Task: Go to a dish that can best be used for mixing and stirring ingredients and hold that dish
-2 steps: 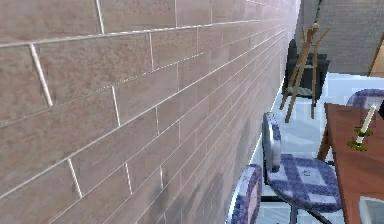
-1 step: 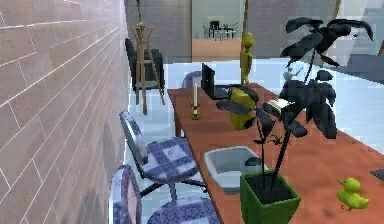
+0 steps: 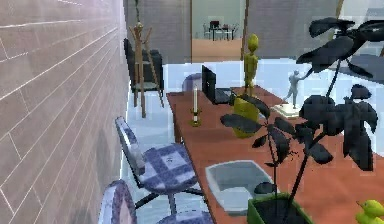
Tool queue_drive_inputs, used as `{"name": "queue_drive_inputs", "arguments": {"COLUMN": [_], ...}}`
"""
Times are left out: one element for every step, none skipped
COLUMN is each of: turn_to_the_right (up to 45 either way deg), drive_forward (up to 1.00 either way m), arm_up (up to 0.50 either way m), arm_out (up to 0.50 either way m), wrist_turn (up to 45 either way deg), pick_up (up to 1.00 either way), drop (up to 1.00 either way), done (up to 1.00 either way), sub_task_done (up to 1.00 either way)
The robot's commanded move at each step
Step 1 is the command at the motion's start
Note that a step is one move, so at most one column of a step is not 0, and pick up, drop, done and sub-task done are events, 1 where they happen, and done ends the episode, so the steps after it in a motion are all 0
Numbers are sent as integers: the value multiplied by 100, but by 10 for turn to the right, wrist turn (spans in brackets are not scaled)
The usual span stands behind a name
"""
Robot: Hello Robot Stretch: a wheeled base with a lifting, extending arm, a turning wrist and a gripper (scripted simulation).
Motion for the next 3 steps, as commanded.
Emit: {"name": "queue_drive_inputs", "arguments": {"turn_to_the_right": [-450, -240, 0], "drive_forward": [0, 0, 0], "arm_up": [0, 0, 50], "arm_out": [0, 0, 0], "wrist_turn": [0, 0, 0], "pick_up": [0, 0, 0], "drop": [0, 0, 0], "done": [0, 0, 0], "sub_task_done": [0, 0, 0]}}
